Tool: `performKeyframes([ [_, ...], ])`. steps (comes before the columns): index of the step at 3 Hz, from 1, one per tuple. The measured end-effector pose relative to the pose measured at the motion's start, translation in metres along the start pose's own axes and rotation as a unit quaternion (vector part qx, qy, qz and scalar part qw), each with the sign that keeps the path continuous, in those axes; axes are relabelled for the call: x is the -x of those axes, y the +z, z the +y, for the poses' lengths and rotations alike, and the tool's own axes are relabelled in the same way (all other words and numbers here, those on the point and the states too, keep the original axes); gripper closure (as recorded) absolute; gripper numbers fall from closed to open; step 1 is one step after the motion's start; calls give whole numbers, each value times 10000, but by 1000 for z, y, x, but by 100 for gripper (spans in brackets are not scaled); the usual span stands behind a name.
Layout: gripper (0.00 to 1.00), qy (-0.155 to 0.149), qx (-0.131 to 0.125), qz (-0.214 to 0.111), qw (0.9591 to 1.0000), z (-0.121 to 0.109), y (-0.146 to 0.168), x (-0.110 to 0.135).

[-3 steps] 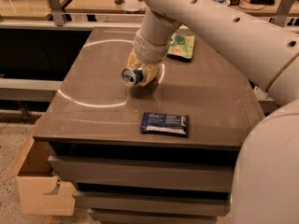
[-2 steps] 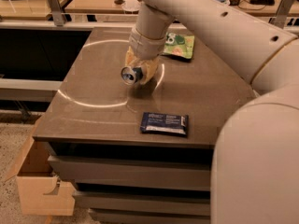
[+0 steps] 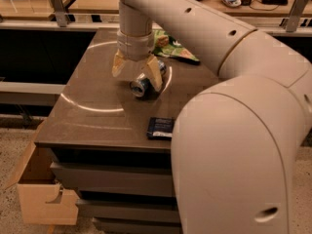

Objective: Knock redbull can over

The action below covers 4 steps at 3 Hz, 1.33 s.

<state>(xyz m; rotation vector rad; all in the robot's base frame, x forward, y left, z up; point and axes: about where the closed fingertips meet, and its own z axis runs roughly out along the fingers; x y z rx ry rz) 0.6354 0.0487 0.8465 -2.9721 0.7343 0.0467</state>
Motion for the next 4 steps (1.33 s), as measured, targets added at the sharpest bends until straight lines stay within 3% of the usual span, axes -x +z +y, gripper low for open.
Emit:
performKeyframes([
  [1, 0, -186, 106, 208, 9996, -15, -7, -2],
  [2, 0, -69, -306, 355, 9989, -21, -42, -14],
  [3, 0, 636, -1104, 738, 9891, 10, -113, -45],
  [4, 0, 1726, -1283, 1571, 9639, 52, -184, -67],
])
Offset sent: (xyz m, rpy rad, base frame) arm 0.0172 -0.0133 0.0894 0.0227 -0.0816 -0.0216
